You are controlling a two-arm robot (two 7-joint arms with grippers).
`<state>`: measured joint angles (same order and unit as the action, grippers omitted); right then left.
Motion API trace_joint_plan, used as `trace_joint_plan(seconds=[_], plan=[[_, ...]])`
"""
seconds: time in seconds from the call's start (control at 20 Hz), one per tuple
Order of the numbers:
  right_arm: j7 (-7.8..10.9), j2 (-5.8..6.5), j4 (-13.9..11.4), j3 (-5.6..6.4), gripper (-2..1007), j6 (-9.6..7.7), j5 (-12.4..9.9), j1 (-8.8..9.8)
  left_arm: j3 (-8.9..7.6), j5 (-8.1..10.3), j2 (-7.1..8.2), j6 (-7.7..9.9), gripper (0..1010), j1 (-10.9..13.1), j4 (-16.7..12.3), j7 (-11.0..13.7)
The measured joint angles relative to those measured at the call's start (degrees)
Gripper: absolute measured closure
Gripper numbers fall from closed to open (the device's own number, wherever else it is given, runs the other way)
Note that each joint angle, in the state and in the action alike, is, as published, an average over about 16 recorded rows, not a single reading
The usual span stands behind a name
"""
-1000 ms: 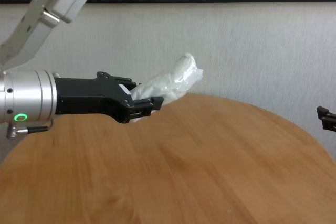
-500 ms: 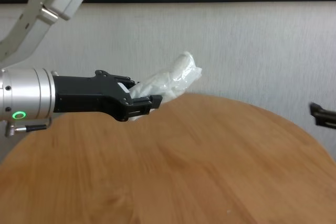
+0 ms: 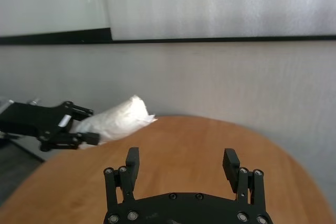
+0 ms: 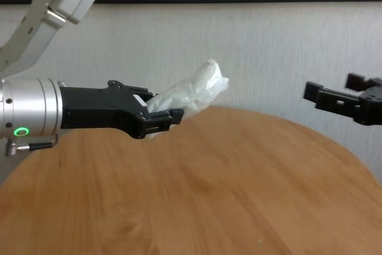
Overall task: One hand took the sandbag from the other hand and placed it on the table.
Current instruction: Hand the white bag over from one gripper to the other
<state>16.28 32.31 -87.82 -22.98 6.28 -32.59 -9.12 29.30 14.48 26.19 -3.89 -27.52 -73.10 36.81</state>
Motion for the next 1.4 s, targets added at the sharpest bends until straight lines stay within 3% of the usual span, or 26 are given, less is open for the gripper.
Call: trace_joint_plan(seconds=[0.25,0.45,0.85,1.15,1.4], plan=[[5.14,-1.99,-0.34,0.93,4,-3.8,-8.21,0.61,-0.01,-0.03,0.0,-0.02,606,0.02,0.03,-0.03],[7.53,-4.06,0.88,1.02,4,-6.84,-12.62,0.17,-0.02,-0.06,0.0,-0.04,606,0.03,0.04,-0.04],[9.91,-8.42,5.81,0.07,4,-10.31,-16.84,-2.9,-0.02,-0.09,0.0,-0.07,606,0.05,0.08,-0.05],[12.46,-11.15,10.46,-1.13,4,-10.82,-19.38,-6.06,-0.02,-0.1,0.0,-0.09,606,0.06,0.1,-0.05],[14.53,-12.65,14.03,-2.29,4,-11.05,-21.05,-8.6,-0.03,-0.1,0.0,-0.09,606,0.06,0.11,-0.05]])
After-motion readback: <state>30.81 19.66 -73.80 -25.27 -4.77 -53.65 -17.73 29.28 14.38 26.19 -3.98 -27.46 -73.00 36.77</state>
